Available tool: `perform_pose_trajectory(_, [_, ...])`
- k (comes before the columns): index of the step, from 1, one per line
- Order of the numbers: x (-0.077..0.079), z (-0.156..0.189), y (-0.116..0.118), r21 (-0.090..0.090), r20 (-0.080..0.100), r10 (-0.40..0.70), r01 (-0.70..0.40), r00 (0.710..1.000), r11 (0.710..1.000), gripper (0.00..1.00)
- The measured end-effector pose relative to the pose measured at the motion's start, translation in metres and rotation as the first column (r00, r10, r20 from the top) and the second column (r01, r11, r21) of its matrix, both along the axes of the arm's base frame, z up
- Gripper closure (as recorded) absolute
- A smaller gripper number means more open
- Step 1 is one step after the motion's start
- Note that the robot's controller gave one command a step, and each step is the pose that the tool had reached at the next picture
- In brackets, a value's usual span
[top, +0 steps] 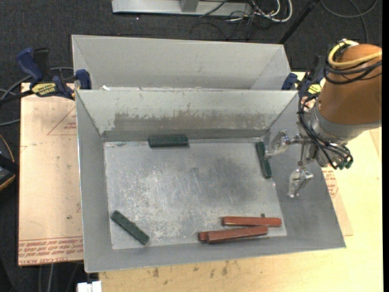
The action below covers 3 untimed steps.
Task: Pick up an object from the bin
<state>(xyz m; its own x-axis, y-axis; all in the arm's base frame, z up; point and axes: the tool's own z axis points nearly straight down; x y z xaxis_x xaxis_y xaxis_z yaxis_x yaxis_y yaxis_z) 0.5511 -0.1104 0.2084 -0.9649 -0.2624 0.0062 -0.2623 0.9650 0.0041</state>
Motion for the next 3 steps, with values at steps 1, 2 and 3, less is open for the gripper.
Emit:
perform_pose_trajectory(1, [0.008, 0.023, 0.0, -0.001, 0.009, 0.016, -0.016, 1.0, 1.0, 0.0])
perform_pose_trajectory(2, [0.022, 0.033, -0.002, -0.004, 0.016, 0.21, -0.21, 0.978, 0.978, 0.0])
perform_pose_trajectory(3, [-0.009, -0.027, 0.004, -0.004, 0.012, 0.306, -0.306, 0.952, 0.952, 0.0])
